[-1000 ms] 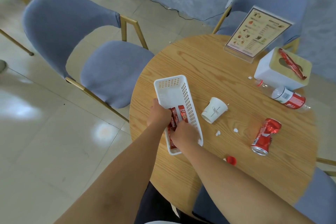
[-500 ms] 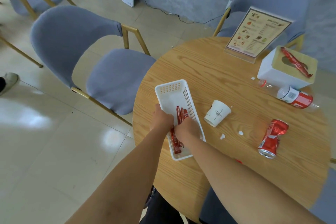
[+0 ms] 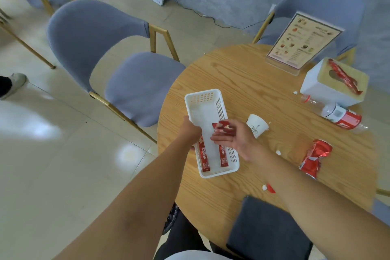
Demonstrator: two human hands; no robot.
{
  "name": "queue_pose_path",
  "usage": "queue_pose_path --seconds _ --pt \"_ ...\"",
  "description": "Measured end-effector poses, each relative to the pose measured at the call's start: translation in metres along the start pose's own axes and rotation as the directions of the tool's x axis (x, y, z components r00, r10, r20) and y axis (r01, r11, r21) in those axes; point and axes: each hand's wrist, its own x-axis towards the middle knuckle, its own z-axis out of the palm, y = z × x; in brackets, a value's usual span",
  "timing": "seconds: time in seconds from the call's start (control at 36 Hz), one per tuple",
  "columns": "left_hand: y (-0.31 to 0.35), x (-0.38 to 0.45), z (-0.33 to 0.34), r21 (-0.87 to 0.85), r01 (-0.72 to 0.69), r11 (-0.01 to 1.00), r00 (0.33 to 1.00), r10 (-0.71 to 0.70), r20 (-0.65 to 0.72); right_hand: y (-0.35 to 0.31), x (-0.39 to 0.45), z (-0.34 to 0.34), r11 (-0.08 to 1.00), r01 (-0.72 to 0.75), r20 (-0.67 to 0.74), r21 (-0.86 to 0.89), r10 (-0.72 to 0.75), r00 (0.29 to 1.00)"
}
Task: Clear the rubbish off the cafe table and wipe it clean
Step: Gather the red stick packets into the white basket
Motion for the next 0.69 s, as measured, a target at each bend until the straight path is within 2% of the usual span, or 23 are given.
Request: queue_pose_path --seconds 0.06,0.14,0.22,0.28,0.42,0.5,0.58,0.69 --pt "0.002 -0.002 0.000 -0.015 -0.013 1.000 1.000 0.013 -0.001 0.001 -0.002 -0.002 0.999 -0.006 0.031 -0.050 0.008 1.000" --pt "-0.001 0.002 0.000 -0.007 -0.005 1.000 1.000 0.005 -0.014 0.011 0.000 0.002 0.935 0.083 0.046 -0.346 -0.071 0.996" --pt "0.000 0.000 0.001 0.022 0.012 1.000 0.999 -0.011 -0.032 0.025 0.002 0.011 0.709 0.143 0.044 -0.690 -0.156 0.987" --pt "0.000 0.000 0.001 0.034 0.002 0.999 0.999 0.000 -0.037 0.034 0.003 0.017 0.560 0.162 0.057 -0.813 -0.201 0.978" --pt "0.001 0.000 0.002 0.048 -0.031 0.998 0.998 0.033 -0.052 0.060 0.010 0.028 0.323 0.193 0.106 -0.927 -0.268 0.957" --pt "0.001 -0.001 0.002 0.043 -0.022 0.999 0.998 0.024 -0.061 0.067 0.009 0.030 0.279 0.161 0.082 -0.947 -0.274 0.958" --pt "-0.004 0.005 0.003 0.039 -0.036 0.999 0.998 0.038 -0.055 0.069 0.009 0.029 0.236 0.145 0.053 -0.961 -0.358 0.932" --pt "0.005 -0.006 0.002 0.033 -0.021 0.999 0.999 0.022 -0.040 0.066 0.004 0.027 0.297 0.191 0.047 -0.936 -0.431 0.901"
